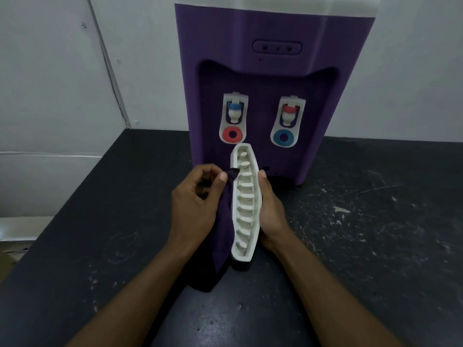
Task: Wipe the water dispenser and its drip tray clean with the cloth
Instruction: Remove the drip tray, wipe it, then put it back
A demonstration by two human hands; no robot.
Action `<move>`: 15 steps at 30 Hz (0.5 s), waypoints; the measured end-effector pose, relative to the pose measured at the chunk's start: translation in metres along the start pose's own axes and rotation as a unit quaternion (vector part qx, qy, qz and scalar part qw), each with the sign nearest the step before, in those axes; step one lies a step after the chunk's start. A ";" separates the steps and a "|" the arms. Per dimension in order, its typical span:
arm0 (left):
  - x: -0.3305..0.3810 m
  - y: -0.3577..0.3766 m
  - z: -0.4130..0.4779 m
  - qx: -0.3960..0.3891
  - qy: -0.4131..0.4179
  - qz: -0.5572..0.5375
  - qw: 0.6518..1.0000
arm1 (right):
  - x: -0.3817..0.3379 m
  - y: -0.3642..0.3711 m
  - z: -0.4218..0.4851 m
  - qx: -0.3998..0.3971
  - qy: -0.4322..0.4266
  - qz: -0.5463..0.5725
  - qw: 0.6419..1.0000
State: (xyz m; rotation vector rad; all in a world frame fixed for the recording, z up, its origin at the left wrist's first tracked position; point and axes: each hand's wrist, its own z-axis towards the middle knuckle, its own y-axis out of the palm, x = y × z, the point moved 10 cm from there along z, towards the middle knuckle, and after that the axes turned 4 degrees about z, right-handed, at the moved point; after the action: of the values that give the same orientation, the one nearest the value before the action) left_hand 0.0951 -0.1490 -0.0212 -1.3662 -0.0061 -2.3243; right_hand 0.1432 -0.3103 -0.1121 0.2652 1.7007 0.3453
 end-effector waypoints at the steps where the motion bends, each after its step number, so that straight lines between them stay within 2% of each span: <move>1: 0.003 0.002 -0.001 -0.004 0.007 -0.004 1.000 | 0.000 0.002 -0.001 -0.004 -0.003 -0.005 1.000; 10: 0.027 0.005 0.016 0.000 0.093 0.085 0.992 | -0.006 0.011 -0.004 -0.032 -0.009 -0.045 0.998; 15: 0.034 0.001 0.034 0.006 0.123 0.150 0.981 | -0.016 0.022 -0.010 -0.076 -0.054 -0.069 0.993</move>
State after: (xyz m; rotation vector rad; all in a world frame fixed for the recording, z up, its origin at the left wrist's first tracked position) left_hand 0.1095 -0.1549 0.0236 -0.9878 0.2446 -2.2128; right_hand 0.1358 -0.2966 -0.0879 0.0530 1.5681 0.3504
